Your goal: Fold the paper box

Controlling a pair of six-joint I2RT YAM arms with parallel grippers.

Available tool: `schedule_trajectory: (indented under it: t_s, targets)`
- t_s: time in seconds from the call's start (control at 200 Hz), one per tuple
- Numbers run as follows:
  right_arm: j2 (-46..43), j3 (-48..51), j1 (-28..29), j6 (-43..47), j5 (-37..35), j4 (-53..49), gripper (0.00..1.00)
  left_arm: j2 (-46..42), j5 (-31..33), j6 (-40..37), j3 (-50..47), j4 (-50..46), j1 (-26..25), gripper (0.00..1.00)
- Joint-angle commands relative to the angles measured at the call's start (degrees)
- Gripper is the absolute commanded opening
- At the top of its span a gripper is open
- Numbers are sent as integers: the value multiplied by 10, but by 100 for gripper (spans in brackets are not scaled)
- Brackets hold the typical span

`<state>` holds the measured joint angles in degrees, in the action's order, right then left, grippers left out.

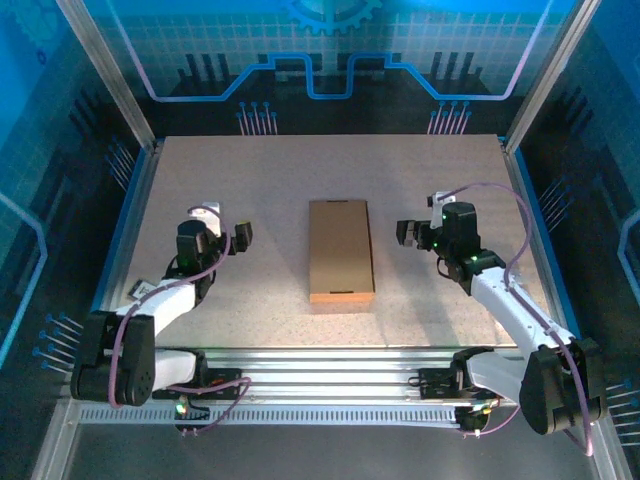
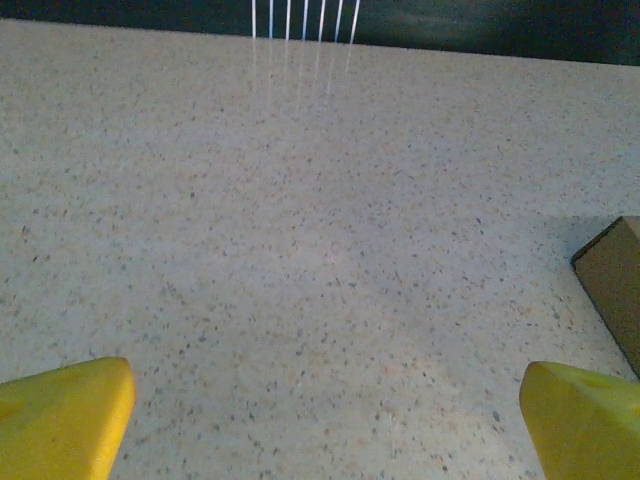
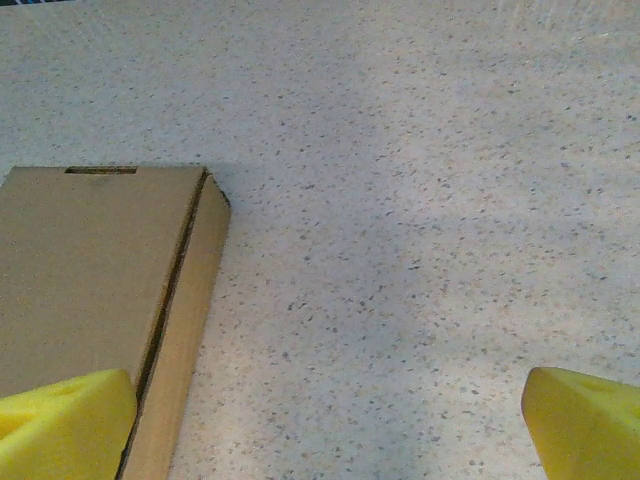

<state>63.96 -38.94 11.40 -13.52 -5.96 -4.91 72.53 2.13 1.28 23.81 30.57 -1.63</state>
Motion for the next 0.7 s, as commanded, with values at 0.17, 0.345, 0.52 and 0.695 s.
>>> schedule_trajectory:
  t_s: [0.17,0.345,0.52,0.695]
  targets:
    - [3,23,-13,16,-34,30,100,61,-20,-33,-18,133,8,99]
    - [16,22,-16,40,-58,41,100,118,-33,-39,-35,208,7,99]
    - [27,33,-25,79,-81,70,100,158,-22,-30,-21,217,13,100]
    - [43,70,-27,97,-79,160,100,160,-23,-20,-17,214,20,99]
